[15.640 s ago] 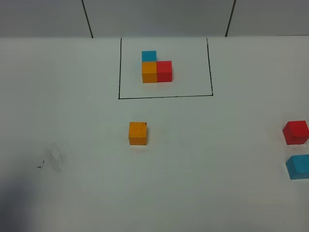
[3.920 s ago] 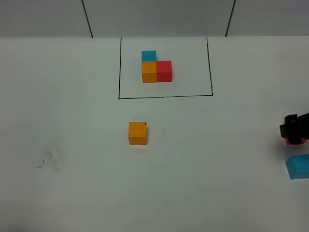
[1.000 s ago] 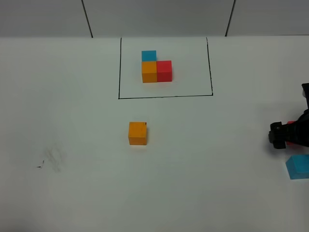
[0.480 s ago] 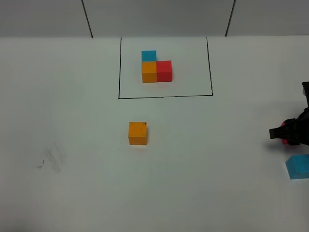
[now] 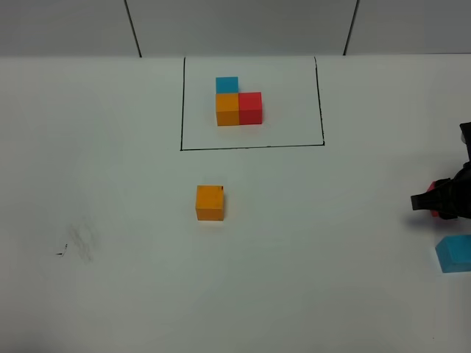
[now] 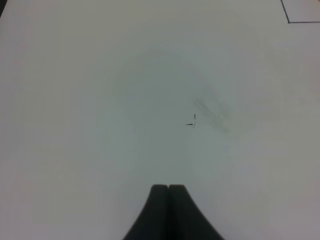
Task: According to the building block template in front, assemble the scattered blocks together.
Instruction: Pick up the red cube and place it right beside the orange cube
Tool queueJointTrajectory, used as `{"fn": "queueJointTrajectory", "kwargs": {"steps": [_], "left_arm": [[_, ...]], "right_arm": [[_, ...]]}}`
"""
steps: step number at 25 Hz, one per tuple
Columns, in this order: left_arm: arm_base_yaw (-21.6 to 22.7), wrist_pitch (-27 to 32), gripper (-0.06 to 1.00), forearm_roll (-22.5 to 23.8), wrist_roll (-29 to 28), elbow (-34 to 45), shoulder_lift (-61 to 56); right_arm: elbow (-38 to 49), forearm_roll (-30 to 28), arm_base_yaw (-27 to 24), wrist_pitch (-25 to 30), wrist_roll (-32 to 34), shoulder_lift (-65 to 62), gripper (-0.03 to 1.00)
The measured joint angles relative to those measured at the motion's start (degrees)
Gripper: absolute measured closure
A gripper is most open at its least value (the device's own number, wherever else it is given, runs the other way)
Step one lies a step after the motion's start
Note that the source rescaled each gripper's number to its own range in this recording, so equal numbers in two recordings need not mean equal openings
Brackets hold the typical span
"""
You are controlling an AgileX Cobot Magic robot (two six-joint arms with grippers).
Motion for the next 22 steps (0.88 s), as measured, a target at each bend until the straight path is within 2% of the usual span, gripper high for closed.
{"fn": "queueJointTrajectory", "kwargs": {"steps": [22], "left_arm": [[0.0,0.0,0.94,0.0,0.0,0.0,0.0]], "right_arm": [[0.0,-0.06,0.0,1.27,0.18,0.0,0.54]]}}
